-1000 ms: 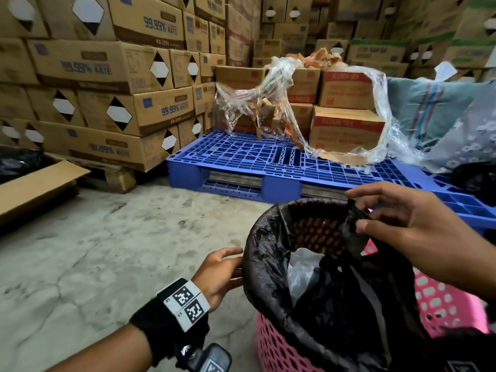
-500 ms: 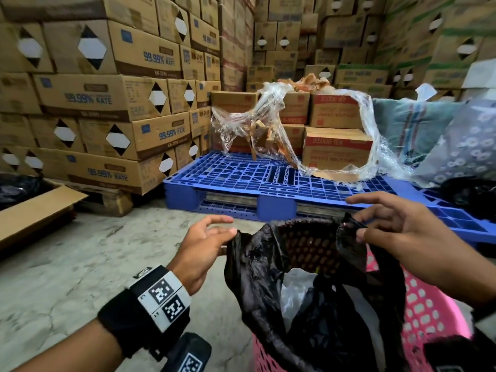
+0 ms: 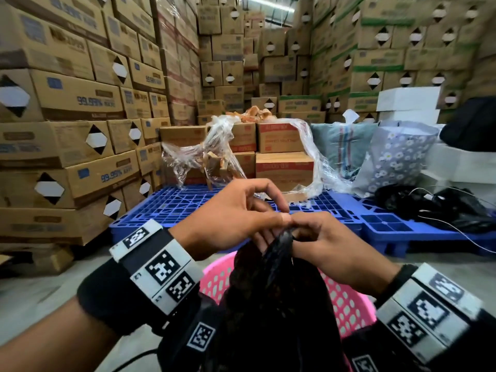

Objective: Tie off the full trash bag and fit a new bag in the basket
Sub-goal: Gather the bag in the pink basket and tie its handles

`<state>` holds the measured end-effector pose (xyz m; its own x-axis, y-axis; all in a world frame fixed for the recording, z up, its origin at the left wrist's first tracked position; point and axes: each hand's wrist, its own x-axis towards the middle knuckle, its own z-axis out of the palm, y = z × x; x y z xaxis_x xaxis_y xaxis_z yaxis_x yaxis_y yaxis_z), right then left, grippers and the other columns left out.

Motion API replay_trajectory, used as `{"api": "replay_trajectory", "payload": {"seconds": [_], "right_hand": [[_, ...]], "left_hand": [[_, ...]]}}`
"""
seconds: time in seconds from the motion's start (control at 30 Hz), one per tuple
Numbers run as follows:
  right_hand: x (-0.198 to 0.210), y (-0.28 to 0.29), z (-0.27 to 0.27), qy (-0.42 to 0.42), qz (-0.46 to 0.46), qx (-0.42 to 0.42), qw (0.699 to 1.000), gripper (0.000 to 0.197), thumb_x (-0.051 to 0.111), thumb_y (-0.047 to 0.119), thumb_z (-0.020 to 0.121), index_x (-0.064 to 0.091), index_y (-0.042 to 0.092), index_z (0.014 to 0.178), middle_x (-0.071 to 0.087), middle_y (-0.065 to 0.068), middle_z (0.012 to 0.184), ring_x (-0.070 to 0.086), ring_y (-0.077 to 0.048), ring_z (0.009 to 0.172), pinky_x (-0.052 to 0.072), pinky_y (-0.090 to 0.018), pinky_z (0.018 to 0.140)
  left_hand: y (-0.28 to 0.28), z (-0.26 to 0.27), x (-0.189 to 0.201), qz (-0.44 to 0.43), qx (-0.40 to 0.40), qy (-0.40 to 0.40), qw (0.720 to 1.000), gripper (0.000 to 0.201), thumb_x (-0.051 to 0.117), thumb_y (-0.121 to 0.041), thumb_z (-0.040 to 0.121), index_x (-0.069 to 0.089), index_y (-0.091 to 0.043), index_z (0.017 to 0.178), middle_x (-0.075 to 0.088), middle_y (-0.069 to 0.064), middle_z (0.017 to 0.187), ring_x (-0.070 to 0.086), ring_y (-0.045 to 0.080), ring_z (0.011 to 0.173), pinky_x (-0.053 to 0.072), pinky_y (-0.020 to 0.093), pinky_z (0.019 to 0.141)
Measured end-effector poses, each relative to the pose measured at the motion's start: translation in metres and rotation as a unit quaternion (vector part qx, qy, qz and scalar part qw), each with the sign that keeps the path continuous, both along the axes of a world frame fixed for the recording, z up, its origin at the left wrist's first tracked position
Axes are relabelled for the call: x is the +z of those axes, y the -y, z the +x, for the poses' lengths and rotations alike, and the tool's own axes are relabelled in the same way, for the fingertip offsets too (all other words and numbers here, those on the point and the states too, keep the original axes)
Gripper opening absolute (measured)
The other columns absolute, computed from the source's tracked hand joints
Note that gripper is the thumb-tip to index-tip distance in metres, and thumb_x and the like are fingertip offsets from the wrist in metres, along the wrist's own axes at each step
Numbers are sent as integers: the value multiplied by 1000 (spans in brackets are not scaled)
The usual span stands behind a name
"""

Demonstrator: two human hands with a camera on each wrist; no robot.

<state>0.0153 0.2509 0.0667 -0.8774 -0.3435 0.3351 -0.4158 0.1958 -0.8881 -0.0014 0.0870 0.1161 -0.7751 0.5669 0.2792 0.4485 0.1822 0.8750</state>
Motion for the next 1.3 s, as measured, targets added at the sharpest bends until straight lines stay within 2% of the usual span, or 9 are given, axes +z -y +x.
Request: {"api": "replay_trajectory", "payload": {"seconds": [0.13,0.3,0.43,0.6,0.73,0.93,1.03,1.13,1.3], "right_hand": [[1,-7,5,-42,14,-9,999,6,67,4,80,68,-2,83,67,-23,95,65,-29,81,51,-40,80],[-3,-6,13,-42,9,69,997,4,73,19,72,75,18,76,70,4,98,66,-13,98,52,-24,86],[-4,-16,17,-22,9,69,997,13,69,10,72,72,1,80,69,-9,111,66,-22,103,53,-29,90],[3,-42,21,8,152,53,987,8,73,11,71,69,5,73,69,3,106,60,-9,112,47,-28,96],[3,-65,21,53,253,37,965,28,78,38,67,62,15,68,71,-19,90,65,-29,80,48,-52,77],[-7,-73,16,20,190,-67,979,34,76,34,66,61,3,64,70,-15,59,63,-15,54,45,-23,53],[-7,-71,15,-24,130,-107,986,29,76,21,62,57,-1,63,66,-14,51,60,-15,46,44,-18,45],[-8,-70,14,-22,89,-97,991,17,74,15,62,61,7,70,66,-12,55,62,-19,48,49,-22,48],[1,-51,16,-25,112,-25,993,3,72,5,70,71,6,73,68,-12,56,63,-17,51,52,-23,52]], "left_hand": [[4,-15,-14,9,104,-87,991,15,56,3,85,61,-3,98,62,8,67,60,17,59,50,27,55],[12,-19,-29,-125,1,-51,991,34,56,6,75,69,-11,101,70,5,103,62,8,96,46,14,81],[16,-24,-33,-153,-9,-26,988,9,66,-18,72,70,-24,78,69,13,108,63,32,101,50,40,88],[29,-29,-31,-185,27,-54,981,16,70,-33,66,60,-23,59,67,-3,108,63,16,104,45,48,99],[53,-32,-30,-270,49,-102,956,41,70,-51,70,60,-13,60,70,11,89,66,21,85,53,49,82],[65,-41,-46,-219,88,-56,970,19,73,-7,76,57,2,82,70,20,64,69,23,54,53,26,49],[69,-43,-53,-293,95,-106,945,15,70,-15,80,64,-11,93,68,8,61,62,12,46,48,20,47],[78,-46,-54,-415,95,-135,895,27,58,-33,88,68,-12,75,54,2,54,45,10,45,36,27,49],[51,-33,-55,-140,96,65,983,33,48,-23,95,61,-9,68,41,-2,51,39,9,40,29,19,41]]}}
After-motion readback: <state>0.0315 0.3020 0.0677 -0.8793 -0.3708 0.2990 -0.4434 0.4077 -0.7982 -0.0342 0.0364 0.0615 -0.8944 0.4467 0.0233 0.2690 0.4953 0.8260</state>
